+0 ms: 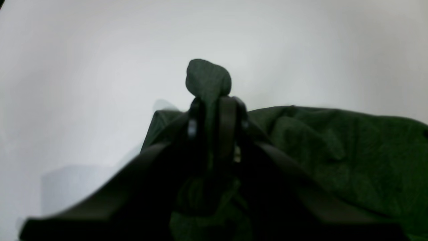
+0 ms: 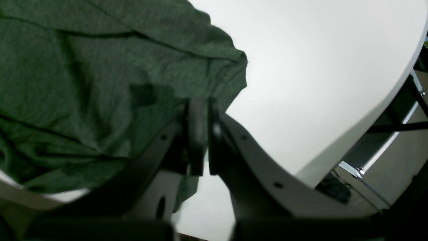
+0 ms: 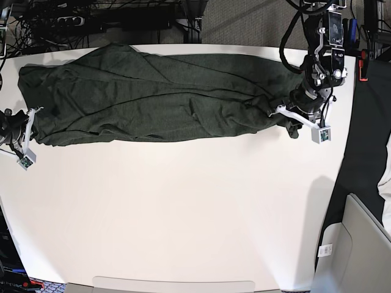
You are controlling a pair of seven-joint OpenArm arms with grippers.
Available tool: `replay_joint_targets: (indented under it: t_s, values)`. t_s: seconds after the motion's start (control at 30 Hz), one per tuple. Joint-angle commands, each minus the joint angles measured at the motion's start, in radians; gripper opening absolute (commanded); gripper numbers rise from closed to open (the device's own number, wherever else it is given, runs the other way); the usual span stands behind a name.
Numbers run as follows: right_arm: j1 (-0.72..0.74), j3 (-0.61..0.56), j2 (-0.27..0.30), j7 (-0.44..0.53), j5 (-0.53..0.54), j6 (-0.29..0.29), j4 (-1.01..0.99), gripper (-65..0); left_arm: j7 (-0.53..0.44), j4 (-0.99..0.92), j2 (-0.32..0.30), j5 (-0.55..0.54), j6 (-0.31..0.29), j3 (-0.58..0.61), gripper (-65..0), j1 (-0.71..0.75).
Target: Fold the T-shirt properly
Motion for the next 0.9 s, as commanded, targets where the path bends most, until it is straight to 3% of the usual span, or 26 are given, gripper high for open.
replay_joint_targets:
  t_s: [0.0,0.13,0.33,0.4,0.6,0.87]
  values:
    - [0.02,0.01,0.001,0.006,-0.013,-0.001,0.013,-64.4,-0.023,0.029,-0.01,0.001,-0.003,-0.007,-57.5,-0.014]
    - [0.036,0.004,-0.073,0.043,-0.179,-0.001,0.018,-63.8,-0.018,0.03,-0.01,0.001,-0.003,-0.007,-56.6,-0.014]
    - [0.082,0.011,-0.161,0.045,-0.38,-0.001,0.018,-46.1,0.19,0.03,-0.012,0.001,-0.003,-0.005,-41.9,-0.034]
    - [0.099,0.01,-0.177,0.045,-0.392,-0.001,0.019,-42.5,0.209,0.03,-0.012,0.001,-0.003,-0.005,-38.4,-0.048]
    - [0.107,0.01,-0.203,0.045,-0.393,-0.001,0.019,-42.3,0.213,0.03,-0.023,0.004,0.003,-0.01,-35.9,-0.048]
    - [0.062,0.002,-0.208,0.043,-0.393,-0.001,0.101,-42.2,0.215,0.029,-0.041,0.004,0.006,-0.137,-32.5,-0.046]
